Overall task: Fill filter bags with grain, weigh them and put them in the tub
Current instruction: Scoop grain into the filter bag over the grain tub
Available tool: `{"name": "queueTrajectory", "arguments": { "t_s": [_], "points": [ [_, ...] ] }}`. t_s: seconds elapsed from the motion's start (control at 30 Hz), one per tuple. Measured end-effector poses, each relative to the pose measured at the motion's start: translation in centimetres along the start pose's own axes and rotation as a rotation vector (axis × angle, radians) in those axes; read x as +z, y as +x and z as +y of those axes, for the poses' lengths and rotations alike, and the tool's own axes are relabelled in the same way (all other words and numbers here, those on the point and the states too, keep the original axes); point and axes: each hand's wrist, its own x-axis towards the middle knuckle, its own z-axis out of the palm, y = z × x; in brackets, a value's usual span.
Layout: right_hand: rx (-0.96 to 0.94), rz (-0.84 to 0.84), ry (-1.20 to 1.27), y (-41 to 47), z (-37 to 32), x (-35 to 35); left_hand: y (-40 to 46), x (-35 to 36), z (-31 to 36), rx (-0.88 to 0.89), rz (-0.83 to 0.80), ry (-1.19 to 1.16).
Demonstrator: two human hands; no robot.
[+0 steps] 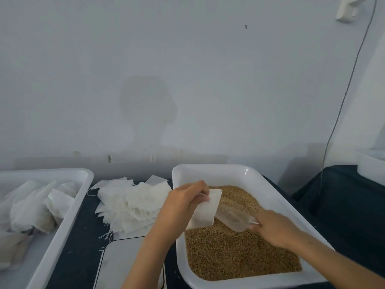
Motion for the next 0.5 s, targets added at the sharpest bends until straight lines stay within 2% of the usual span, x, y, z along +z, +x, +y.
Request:
{"name": "queueTrajectory", "arguments": {
  "t_s": [0.1,0.2,0.23,0.27,0.37,0.43,0.5],
  "points": [
    [0.012,0.046,0.03,-0.1,-0.3,1.3,0.2,-0.3,1.0,0.062,-0.022,0.028],
    [0.008,0.089,-0.113,-0.1,-0.4,1.2,0.6,-0.6,2.1,0.094,-0.048,0.038],
    [-0.038,0.119,-0.056,-0.3,-0.7,0.9,0.7,-1.0,2.4,0.098,-0.049,0.032],
    [-0.105,0.138,0.129,-0.7,-1.3,0.3,0.7,-1.4,2.6,0.094,-0.055,0.016],
    [-0.277,0.084,0.937,-2.8,-4.9,-1.7,0.3,-3.2,2.9,0.049,-0.037,-0.074],
    [-0.336,0.051,1.173,-4.1,-7.3,-2.5,-0.4,-4.6,2.9,0.015,0.036,-0.129],
    [-0.402,0.044,1.265,-5.0,-10.2,-2.6,-1.5,-6.1,2.9,-0.037,0.117,-0.193]
  ]
}}
